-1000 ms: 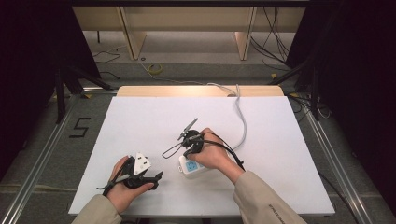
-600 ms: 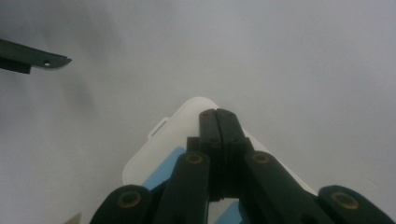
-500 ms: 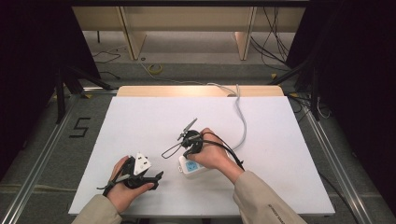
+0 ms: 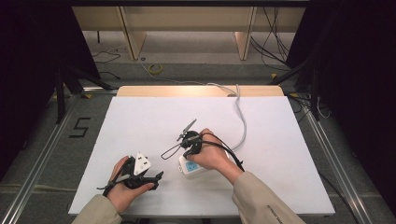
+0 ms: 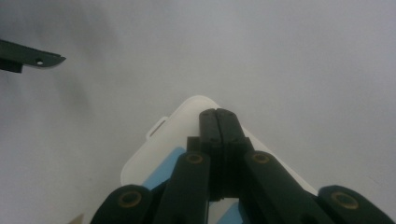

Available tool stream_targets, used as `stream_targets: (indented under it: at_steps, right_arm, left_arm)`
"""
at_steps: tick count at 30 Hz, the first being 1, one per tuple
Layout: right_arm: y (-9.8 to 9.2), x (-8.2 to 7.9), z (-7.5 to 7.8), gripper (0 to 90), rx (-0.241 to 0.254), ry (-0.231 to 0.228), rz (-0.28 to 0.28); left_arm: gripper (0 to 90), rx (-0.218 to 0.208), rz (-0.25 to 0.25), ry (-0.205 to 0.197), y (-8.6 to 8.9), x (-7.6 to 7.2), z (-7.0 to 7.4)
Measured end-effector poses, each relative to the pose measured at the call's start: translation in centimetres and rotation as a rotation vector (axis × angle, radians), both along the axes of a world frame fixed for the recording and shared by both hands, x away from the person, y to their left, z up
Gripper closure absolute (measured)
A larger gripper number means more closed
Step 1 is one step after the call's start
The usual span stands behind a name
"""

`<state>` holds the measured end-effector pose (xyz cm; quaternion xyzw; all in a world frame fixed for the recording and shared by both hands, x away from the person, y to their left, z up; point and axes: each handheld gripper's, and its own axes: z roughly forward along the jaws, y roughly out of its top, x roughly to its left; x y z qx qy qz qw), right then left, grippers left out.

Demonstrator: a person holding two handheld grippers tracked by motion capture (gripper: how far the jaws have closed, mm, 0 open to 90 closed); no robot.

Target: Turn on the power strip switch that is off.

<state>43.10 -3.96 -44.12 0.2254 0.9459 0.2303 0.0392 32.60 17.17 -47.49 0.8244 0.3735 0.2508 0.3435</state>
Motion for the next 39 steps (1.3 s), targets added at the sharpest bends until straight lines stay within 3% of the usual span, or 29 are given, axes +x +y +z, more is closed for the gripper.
stream_targets:
  at_steps: [3, 8, 13, 39]
  right_arm:
    - [0.10, 0.07, -0.23, 90.0, 0.028, 0.021, -0.005]
    - [0.42, -0.02, -0.19, 90.0, 0.011, 0.000, -0.002]
    - [0.34, 0.08, -0.14, 90.0, 0.017, 0.014, -0.007]
    - [0.39, -0.03, 0.02, 90.0, -0.022, -0.006, 0.000]
  left_arm:
    - [22.4, 0.006, -0.003, 0.002, 0.05, -0.01, 0.04]
    - [22.4, 0.003, 0.001, 0.001, 0.13, 0.00, 0.03]
    - [22.4, 0.004, -0.002, -0.001, 0.13, -0.02, 0.06]
    - [22.4, 0.005, -0.002, 0.001, 0.07, -0.03, 0.05]
